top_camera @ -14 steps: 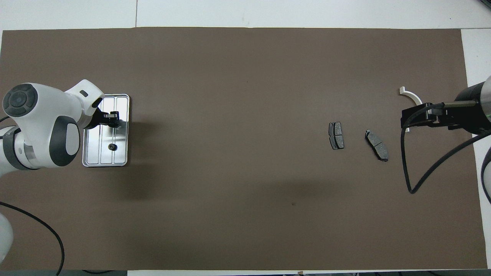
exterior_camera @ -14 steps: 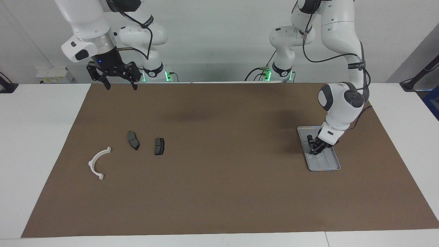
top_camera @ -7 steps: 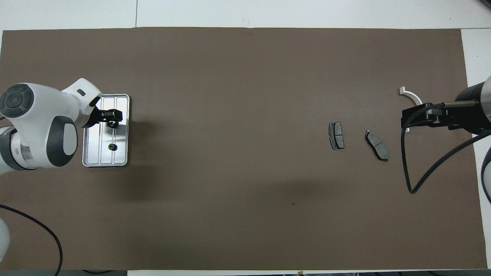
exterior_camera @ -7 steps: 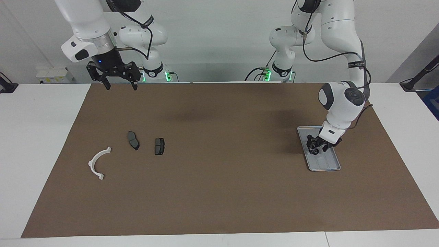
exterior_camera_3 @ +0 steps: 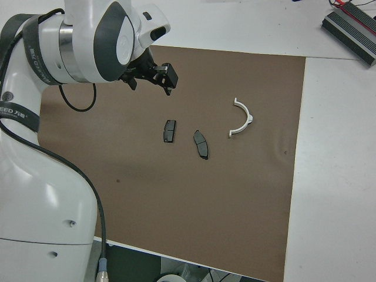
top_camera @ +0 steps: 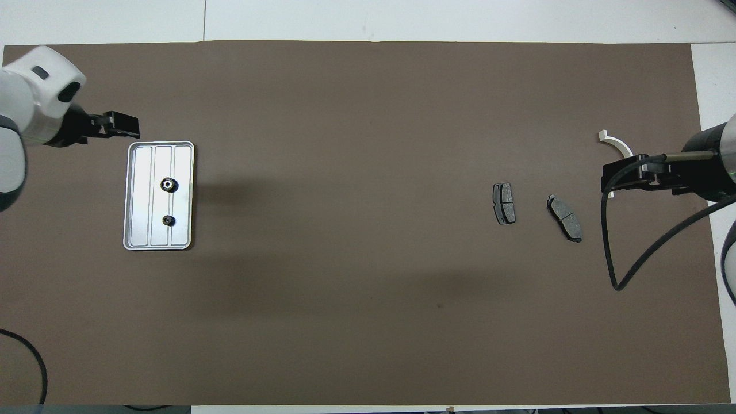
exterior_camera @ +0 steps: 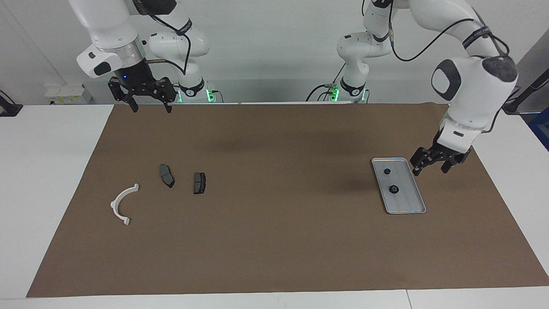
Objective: Pick bearing gear from pile to tray
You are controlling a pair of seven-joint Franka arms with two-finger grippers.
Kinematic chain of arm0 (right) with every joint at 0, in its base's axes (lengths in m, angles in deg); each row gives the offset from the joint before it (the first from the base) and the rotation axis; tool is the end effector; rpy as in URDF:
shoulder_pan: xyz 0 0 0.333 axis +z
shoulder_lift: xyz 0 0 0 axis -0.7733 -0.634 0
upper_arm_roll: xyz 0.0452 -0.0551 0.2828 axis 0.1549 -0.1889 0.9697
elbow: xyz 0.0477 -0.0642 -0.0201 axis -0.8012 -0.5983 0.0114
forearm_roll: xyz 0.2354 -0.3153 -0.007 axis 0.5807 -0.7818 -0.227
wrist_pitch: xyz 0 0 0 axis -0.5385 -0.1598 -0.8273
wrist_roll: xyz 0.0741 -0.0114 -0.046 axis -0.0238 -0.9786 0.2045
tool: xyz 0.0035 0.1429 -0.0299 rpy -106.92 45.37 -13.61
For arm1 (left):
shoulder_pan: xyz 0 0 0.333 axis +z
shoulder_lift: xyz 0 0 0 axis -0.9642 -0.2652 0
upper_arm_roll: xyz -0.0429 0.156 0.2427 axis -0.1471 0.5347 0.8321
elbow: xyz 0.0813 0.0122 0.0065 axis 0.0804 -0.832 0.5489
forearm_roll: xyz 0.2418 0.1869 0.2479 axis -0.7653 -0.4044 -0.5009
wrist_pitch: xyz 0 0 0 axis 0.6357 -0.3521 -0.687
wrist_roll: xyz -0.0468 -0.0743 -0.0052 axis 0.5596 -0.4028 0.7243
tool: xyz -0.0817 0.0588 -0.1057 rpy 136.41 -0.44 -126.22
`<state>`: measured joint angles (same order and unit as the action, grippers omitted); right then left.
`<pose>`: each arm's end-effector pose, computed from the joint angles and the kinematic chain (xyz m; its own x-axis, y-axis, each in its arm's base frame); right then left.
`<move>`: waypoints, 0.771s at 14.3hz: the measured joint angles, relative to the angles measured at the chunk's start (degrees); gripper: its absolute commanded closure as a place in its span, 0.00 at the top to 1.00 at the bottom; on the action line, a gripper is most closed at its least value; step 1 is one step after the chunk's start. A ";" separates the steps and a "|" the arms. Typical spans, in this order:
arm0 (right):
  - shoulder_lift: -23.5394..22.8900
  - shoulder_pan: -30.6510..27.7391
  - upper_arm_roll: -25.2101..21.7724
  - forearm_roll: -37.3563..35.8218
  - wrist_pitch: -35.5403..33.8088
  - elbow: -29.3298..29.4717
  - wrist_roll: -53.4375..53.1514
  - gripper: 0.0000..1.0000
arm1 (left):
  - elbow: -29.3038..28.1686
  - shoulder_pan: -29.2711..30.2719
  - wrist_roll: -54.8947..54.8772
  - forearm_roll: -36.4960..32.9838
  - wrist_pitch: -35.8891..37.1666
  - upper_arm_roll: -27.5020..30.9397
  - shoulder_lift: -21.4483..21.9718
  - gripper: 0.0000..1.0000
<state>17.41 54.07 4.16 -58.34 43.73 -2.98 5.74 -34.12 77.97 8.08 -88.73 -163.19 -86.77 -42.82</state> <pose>0.5350 0.0476 0.5743 0.9979 -0.0641 0.0025 -0.0641 -0.9979 -0.0075 0.6334 -0.0144 0.4815 0.9840 0.0151 0.1773 0.0134 -0.9998 0.0110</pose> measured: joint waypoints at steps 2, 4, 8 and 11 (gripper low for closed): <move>0.00 0.00 0.00 0.00 0.00 0.00 0.00 1.00 | 1.07 0.00 0.00 0.00 4.81 -0.03 4.12 1.00; 0.00 0.00 0.00 0.00 0.00 0.00 0.00 1.00 | -0.07 -0.12 0.39 0.00 8.73 -0.34 7.67 1.00; 0.00 0.00 0.00 0.00 0.00 0.00 0.00 1.00 | -6.87 -1.96 2.30 0.00 11.83 -0.82 11.78 1.00; 0.00 0.00 0.00 0.00 0.00 0.00 0.00 1.00 | -8.02 -1.98 1.30 0.00 13.30 -0.32 13.01 1.00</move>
<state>17.41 54.07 4.16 -58.34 43.73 -2.98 5.74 -42.14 75.99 9.38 -88.73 -149.90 -87.09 -29.81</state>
